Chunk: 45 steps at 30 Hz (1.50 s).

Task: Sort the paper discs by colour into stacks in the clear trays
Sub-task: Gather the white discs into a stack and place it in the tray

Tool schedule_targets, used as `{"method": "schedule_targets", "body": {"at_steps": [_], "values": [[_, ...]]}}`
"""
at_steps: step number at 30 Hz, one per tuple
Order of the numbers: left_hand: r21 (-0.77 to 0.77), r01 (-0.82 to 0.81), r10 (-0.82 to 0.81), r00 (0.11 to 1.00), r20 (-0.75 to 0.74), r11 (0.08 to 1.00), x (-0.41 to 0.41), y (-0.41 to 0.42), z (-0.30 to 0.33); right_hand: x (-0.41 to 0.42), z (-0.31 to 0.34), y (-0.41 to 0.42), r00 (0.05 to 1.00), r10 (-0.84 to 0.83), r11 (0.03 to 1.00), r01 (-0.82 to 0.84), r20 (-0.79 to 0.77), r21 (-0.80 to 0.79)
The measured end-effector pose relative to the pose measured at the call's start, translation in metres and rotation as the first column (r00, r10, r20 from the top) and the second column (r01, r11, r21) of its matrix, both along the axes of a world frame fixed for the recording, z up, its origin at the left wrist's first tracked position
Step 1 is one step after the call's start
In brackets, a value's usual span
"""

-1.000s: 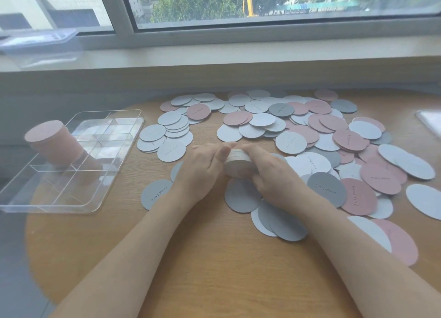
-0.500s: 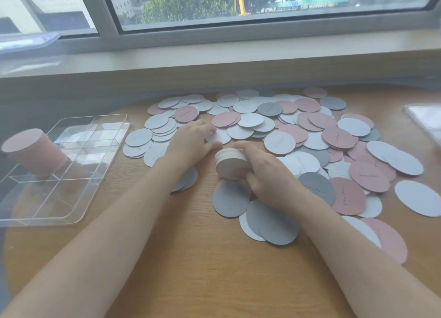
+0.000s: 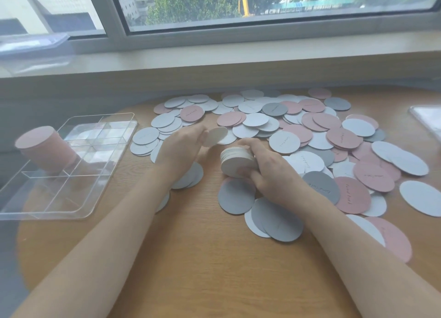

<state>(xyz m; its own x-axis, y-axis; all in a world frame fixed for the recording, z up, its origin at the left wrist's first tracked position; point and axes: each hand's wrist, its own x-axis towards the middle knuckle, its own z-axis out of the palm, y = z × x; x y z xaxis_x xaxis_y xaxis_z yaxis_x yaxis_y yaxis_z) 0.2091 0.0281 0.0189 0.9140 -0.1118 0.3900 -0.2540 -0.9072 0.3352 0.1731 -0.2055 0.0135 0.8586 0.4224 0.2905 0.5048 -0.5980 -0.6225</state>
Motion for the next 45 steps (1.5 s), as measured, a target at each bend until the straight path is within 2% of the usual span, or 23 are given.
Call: {"method": "schedule_targets", "body": {"at_steps": [4, 7, 10, 13, 16, 18, 20, 25, 28, 32, 35, 37, 39, 41, 42, 45], "values": [[-0.298, 0.194, -0.22, 0.974, -0.057, 0.935, -0.024, 0.001, -0.005, 0.0, 0.0, 0.0, 1.0, -0.012, 1.0, 0.011, -0.022, -0.013], [-0.438, 0.228, -0.336, 0.923, -0.187, 0.87, -0.025, -0.004, -0.004, 0.003, -0.001, -0.001, 1.0, 0.027, 1.0, -0.027, -0.001, 0.0], [-0.535, 0.253, -0.413, 0.888, -0.202, 0.806, -0.017, -0.008, 0.001, 0.004, 0.0, -0.002, 0.999, 0.035, 0.999, -0.035, -0.003, 0.012], [-0.443, 0.193, -0.29, 0.943, -0.163, 0.876, -0.001, -0.017, 0.002, 0.004, 0.0, -0.003, 0.999, 0.028, 1.0, -0.028, 0.02, -0.013], [-0.148, 0.1, -0.126, 0.975, -0.183, 0.984, 0.024, -0.023, -0.003, 0.003, 0.001, -0.003, 1.0, 0.021, 1.0, -0.021, 0.019, -0.023], [0.017, 0.064, -0.058, 0.968, -0.244, 0.998, 0.036, -0.023, -0.007, 0.003, 0.002, -0.004, 1.0, 0.021, 1.0, -0.021, 0.011, -0.014], [0.047, 0.057, -0.044, 0.97, -0.24, 0.997, 0.041, -0.023, -0.011, 0.002, 0.002, -0.004, 1.0, 0.027, 1.0, -0.026, 0.015, -0.014], [0.092, 0.077, -0.066, 0.992, -0.111, 0.993, 0.038, -0.02, -0.009, 0.001, 0.003, -0.003, 0.999, 0.028, 1.0, -0.028, 0.024, -0.004], [0.041, 0.082, -0.078, 0.994, -0.079, 0.996, 0.028, -0.014, -0.006, 0.001, 0.003, -0.002, 0.998, 0.034, 0.999, -0.035, 0.047, 0.004], [-0.236, 0.081, -0.116, 0.984, -0.139, 0.968, 0.003, -0.004, -0.004, 0.002, 0.001, -0.001, 0.999, 0.029, 0.999, -0.028, 0.042, -0.015], [-0.402, 0.079, -0.175, 0.963, -0.207, 0.912, -0.023, -0.007, 0.002, 0.003, -0.001, 0.0, 1.0, 0.008, 1.0, -0.008, 0.028, -0.001], [-0.529, 0.071, -0.246, 0.931, -0.269, 0.846, -0.037, -0.016, 0.005, 0.003, -0.001, 0.0, 1.0, 0.009, 1.0, -0.009, 0.028, -0.006], [-0.629, 0.068, -0.296, 0.917, -0.266, 0.774, -0.045, -0.022, 0.006, 0.002, -0.001, 0.0, 0.999, 0.017, 1.0, -0.016, 0.038, -0.009], [-0.668, 0.106, -0.339, 0.913, -0.228, 0.737, -0.05, -0.023, 0.003, 0.002, 0.001, 0.0, 0.999, 0.014, 1.0, -0.014, 0.031, -0.014], [-0.65, 0.133, -0.362, 0.903, -0.232, 0.748, -0.051, -0.022, -0.001, 0.002, 0.001, -0.001, 1.0, 0.013, 1.0, -0.013, 0.027, -0.015], [-0.493, 0.199, -0.388, 0.865, -0.317, 0.847, -0.057, -0.026, -0.008, 0.002, 0.001, 0.0, 1.0, -0.001, 1.0, 0.001, 0.011, -0.014]]}}
